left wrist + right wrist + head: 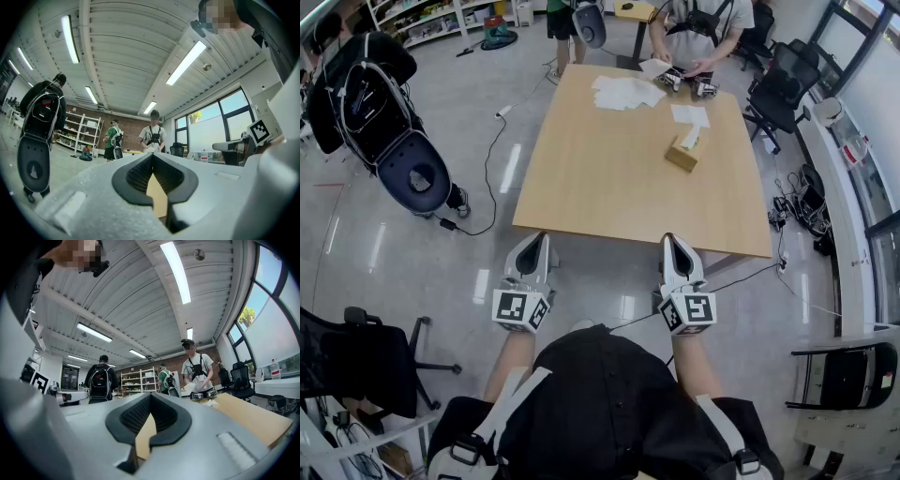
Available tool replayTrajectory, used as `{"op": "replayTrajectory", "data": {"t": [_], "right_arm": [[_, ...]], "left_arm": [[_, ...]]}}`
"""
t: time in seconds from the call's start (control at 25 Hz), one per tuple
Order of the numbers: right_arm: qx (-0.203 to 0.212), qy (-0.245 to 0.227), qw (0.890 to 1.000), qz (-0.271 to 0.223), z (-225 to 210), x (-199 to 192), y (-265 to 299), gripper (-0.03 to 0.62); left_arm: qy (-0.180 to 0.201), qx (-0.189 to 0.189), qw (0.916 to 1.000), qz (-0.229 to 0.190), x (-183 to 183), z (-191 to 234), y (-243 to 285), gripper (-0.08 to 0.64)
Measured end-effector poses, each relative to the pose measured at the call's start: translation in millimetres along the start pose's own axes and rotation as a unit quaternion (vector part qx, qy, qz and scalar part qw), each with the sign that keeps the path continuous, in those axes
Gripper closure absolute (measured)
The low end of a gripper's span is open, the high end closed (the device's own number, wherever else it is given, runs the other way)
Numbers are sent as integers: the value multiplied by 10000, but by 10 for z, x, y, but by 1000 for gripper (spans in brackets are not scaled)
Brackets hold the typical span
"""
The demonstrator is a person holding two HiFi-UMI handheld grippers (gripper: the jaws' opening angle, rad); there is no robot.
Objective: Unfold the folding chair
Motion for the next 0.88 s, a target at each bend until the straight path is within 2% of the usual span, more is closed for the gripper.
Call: {"op": "replayTrajectory", "data": {"t": [0.52,0.88], "right_arm": [[-65,75,9999,30,20,15,-50,589],[-365,352,9987,-86,-121,43,-126,588]], "left_arm": [[-14,-183,9998,68,14,-49,39,557],[-113,-453,9989,84,-15,-58,211,557]]}}
Point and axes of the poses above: the fingertips, and each gripper's own axes: y forward along the fingers, z to its left, x out of its top, the point moved 6 cm from there along -y, backward along the fingers, and after that the axes turned 12 degrees about -x, right-handed, at the moved point
